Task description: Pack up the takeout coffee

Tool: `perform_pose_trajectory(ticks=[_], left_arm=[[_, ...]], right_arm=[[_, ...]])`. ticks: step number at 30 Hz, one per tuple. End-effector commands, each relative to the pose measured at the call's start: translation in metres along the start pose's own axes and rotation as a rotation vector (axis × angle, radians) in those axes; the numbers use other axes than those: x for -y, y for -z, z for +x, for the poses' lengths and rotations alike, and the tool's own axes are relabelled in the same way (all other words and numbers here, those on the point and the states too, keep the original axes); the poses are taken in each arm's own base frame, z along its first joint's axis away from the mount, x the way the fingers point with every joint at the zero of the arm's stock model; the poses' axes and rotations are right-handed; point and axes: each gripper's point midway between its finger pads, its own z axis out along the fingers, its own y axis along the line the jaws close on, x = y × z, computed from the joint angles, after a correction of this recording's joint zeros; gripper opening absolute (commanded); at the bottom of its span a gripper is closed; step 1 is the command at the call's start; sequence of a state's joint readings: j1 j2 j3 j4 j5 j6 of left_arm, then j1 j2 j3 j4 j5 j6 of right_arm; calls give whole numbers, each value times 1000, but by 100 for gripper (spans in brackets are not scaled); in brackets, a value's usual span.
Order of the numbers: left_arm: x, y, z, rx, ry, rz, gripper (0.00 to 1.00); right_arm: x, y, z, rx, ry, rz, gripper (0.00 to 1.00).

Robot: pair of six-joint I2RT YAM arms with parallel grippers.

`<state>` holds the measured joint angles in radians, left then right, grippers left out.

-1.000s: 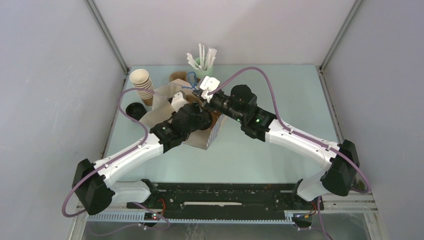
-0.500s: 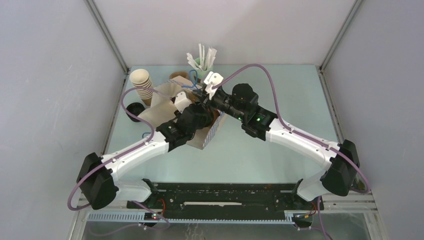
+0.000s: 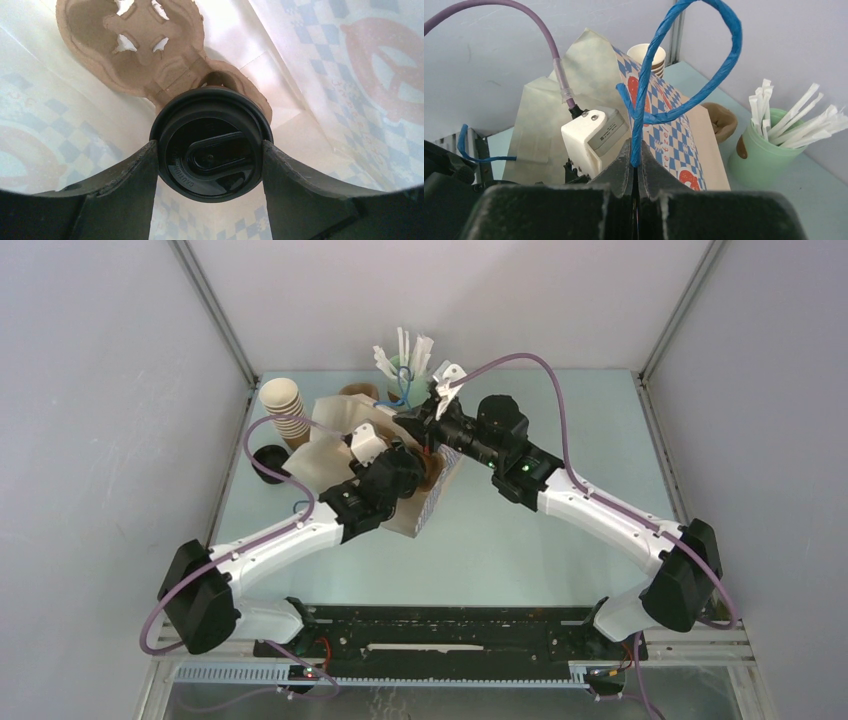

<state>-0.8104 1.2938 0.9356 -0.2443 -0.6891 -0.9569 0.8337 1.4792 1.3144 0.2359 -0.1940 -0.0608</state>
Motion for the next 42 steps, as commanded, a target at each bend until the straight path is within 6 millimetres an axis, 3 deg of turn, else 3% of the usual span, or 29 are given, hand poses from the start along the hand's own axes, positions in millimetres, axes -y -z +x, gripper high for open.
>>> perform_pose_trajectory(ticks=[1, 11, 15, 22, 36, 42], left_arm=[[16, -2, -24, 75, 3, 5, 0], [23, 13, -22, 26, -78, -13, 0], [24, 21, -18, -20, -84, -3, 0], [20, 19, 15, -164, -187, -37, 0], [20, 2, 52, -284, -302, -103, 0], [20, -3, 76, -366, -321, -102, 0]], right_arm=[[3, 11, -24, 44, -156, 38, 0], [17, 23, -35, 16, -489, 176, 0], [27, 30, -31, -12, -631, 271, 0], [53, 43, -13, -20, -806, 409, 0], [105, 71, 36, -95, -910, 583, 0], [110, 70, 44, -142, -851, 491, 0]])
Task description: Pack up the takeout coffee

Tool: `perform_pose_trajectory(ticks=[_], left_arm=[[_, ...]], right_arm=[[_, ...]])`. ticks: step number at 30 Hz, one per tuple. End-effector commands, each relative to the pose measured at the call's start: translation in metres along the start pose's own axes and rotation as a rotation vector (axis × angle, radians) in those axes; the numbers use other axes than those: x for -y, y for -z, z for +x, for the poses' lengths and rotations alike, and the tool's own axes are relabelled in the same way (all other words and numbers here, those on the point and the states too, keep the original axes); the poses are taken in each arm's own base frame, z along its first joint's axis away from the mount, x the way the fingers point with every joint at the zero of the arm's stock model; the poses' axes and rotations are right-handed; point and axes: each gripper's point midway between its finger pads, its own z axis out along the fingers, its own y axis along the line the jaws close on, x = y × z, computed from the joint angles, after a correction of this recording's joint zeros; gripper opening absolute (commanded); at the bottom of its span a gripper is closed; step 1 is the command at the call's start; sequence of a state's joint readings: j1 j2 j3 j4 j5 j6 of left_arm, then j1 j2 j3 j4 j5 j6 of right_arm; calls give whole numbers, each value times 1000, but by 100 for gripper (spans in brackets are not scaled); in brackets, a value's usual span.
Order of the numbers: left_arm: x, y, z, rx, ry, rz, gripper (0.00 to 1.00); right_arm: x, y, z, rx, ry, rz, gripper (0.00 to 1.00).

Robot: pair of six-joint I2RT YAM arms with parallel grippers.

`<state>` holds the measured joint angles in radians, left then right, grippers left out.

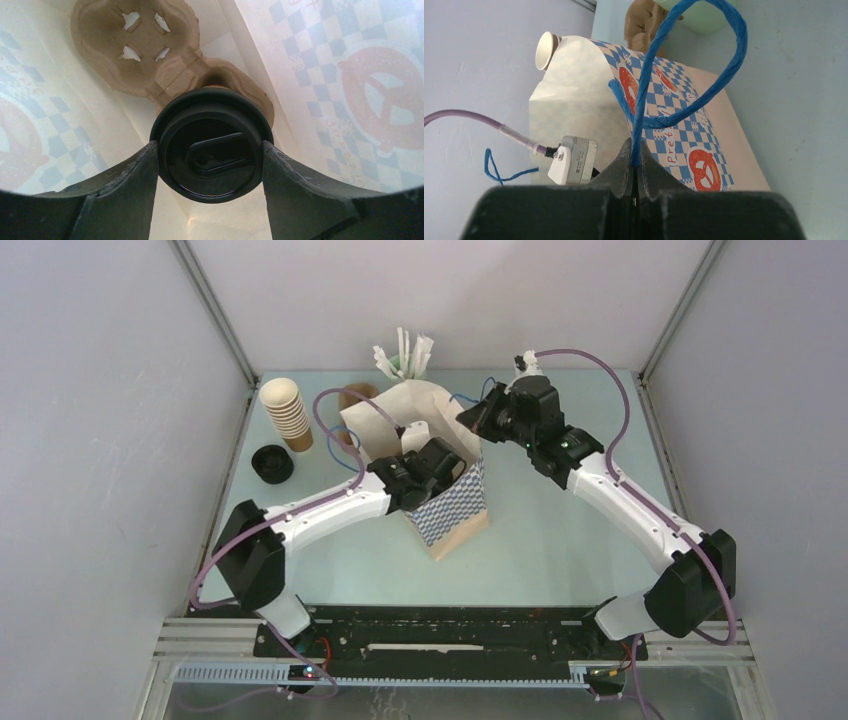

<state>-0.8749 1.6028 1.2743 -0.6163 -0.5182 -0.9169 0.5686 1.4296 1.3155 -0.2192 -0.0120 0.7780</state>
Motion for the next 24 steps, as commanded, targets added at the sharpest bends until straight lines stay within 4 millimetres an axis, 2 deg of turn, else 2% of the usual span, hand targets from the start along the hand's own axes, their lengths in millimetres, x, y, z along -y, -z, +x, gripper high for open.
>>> perform_pose_trajectory(ticks=[1, 6, 9, 20, 24], left_arm=[[-2, -2, 8, -50, -51, -19, 0], [9, -8, 20, -116, -88, 21, 0], [15, -10, 26, -151, -106, 49, 0], [15, -25, 59, -285, -140, 44, 0], [8, -29, 70, -324, -151, 12, 0]], right_arm=[[-19, 8, -15, 4, 59, -120, 0], [-32, 8, -8, -38, 159, -224, 0], [-32, 9, -6, -55, 188, -248, 1], [-9, 1, -9, -76, 231, -211, 4], [-6, -1, -10, -78, 235, -210, 4]])
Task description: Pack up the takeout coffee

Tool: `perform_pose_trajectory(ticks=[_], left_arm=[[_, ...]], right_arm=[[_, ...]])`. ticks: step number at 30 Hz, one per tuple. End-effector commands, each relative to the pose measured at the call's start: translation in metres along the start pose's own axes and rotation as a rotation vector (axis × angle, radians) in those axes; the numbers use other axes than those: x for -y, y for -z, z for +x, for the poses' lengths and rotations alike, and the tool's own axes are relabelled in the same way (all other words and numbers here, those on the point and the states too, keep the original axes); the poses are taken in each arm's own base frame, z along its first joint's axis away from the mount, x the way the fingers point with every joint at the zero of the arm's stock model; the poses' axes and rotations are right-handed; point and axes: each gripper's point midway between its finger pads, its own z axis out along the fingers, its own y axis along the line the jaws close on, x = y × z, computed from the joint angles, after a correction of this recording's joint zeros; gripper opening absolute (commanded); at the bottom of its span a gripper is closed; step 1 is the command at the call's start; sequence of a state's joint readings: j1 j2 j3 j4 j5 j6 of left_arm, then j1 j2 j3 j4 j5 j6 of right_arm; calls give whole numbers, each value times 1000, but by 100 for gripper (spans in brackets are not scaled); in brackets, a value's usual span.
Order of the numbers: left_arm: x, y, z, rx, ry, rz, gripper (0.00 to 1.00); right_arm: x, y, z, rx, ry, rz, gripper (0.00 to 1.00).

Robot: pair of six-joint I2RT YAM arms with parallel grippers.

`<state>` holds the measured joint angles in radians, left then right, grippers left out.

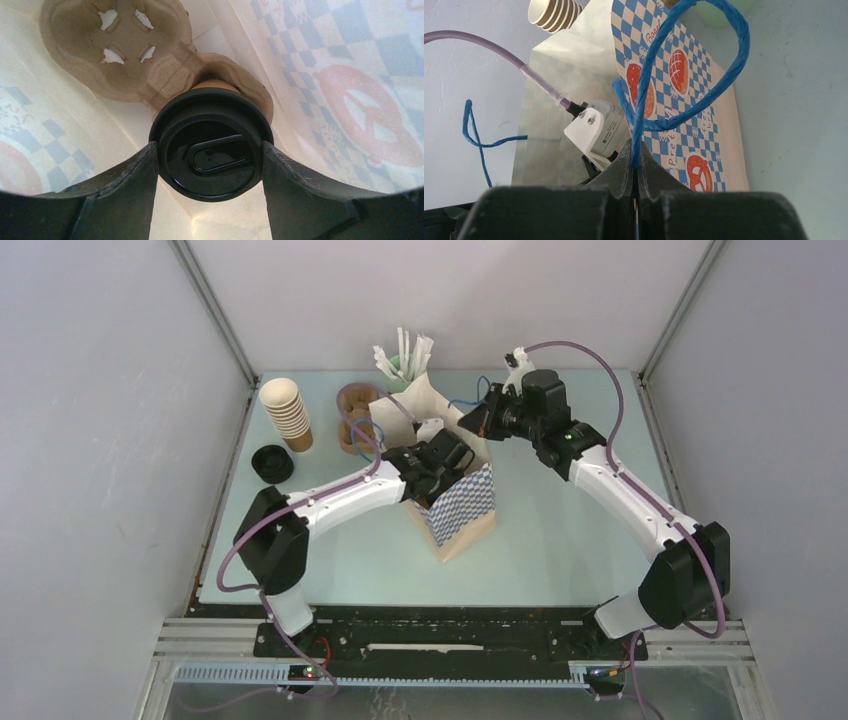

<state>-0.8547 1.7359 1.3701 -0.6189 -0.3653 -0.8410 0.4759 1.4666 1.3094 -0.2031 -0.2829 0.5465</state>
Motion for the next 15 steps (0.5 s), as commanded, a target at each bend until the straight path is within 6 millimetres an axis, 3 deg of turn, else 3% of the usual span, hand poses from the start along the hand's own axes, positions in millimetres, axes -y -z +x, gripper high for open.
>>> perform_pose_trajectory(ticks=[1, 15], left_arm=[[-15, -15, 54, -204, -63, -52, 0], [-35, -34, 97, -361, -67, -123, 0]], right_arm=[[-17, 3, -22, 66, 53, -77, 4], [-12, 7, -26, 74, 93, -64, 5]])
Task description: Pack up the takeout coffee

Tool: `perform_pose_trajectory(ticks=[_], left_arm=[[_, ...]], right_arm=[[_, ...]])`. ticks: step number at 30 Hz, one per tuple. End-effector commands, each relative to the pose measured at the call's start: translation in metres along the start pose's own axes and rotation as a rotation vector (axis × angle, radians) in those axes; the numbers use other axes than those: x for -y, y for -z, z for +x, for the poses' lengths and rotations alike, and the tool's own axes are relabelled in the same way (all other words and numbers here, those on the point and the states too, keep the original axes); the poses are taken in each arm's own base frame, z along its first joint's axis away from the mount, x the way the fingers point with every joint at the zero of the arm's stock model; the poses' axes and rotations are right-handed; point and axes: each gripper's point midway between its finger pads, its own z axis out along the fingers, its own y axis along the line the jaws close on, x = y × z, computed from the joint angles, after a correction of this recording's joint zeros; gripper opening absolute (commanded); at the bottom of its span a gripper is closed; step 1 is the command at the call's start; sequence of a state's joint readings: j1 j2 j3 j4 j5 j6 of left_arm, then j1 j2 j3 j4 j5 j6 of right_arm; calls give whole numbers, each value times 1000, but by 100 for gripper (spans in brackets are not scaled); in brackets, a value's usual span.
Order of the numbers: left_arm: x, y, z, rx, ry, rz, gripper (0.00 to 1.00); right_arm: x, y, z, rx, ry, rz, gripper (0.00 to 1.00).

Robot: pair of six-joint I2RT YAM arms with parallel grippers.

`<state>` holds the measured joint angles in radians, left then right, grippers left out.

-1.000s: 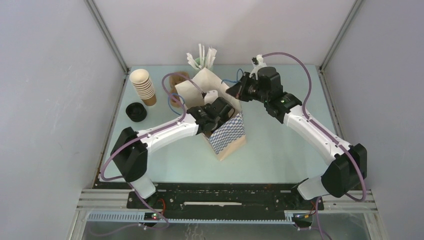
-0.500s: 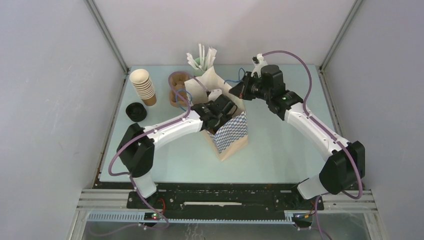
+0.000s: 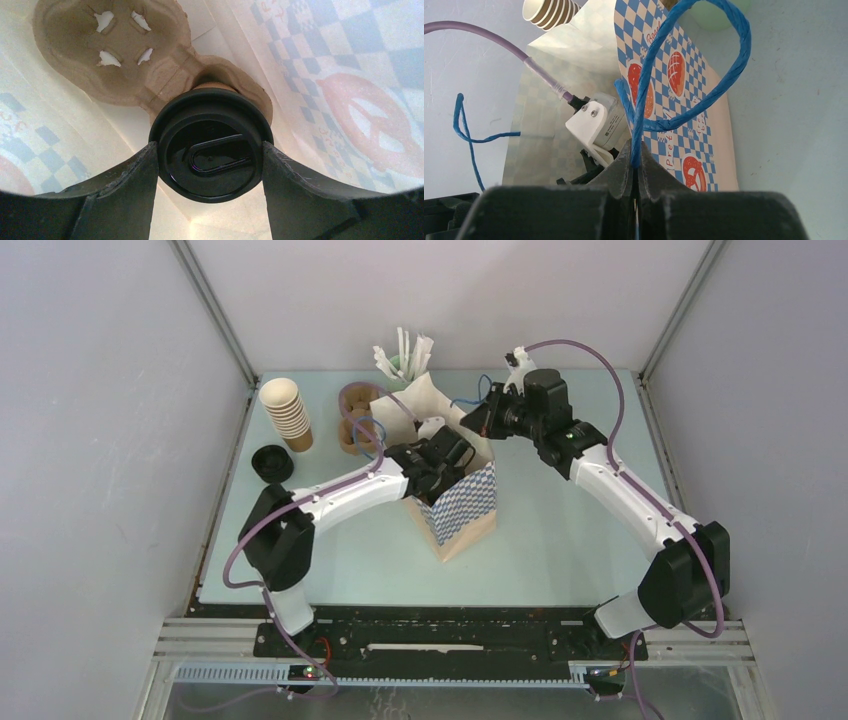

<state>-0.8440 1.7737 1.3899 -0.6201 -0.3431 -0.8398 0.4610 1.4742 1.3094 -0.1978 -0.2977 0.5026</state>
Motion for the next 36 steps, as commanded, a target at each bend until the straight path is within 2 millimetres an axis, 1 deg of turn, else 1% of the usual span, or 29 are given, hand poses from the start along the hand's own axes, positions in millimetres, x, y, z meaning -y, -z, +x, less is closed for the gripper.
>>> perform_pose_trajectory(ticks=[1, 5, 9, 14, 17, 20, 26, 28, 29, 31, 33, 36], left_arm=[[-36, -28, 94, -339, -73, -120, 0], [-35, -30, 97, -355, -78, -117, 0], [-40, -35, 111, -411, -64, -124, 0], [-41, -42, 124, -456, -52, -104, 0], [-47, -50, 136, -500, -47, -114, 0], [-54, -55, 140, -509, -50, -132, 0], [-61, -62, 154, -546, -64, -156, 0], [-62, -61, 147, -526, -84, -163, 0], [-61, -58, 138, -501, -97, -169, 0], [-56, -50, 116, -433, -118, -167, 0], [-46, -40, 95, -384, -126, -138, 0], [-30, -24, 66, -335, -140, -101, 6]], right_arm=[[-18, 8, -24, 76, 55, -62, 5], [-22, 10, -24, 77, 68, -70, 5], [-24, 10, -23, 78, 72, -76, 5], [-25, 9, -21, 73, 83, -75, 5], [-25, 8, -20, 69, 81, -77, 5], [-26, 9, -20, 72, 82, -78, 5], [-26, 8, -17, 62, 87, -72, 5], [-27, 9, -18, 66, 89, -76, 5], [-27, 9, -18, 68, 90, -77, 5], [-28, 11, -19, 69, 93, -77, 5], [-28, 12, -19, 71, 97, -76, 5], [-31, 16, -22, 81, 101, -82, 5]])
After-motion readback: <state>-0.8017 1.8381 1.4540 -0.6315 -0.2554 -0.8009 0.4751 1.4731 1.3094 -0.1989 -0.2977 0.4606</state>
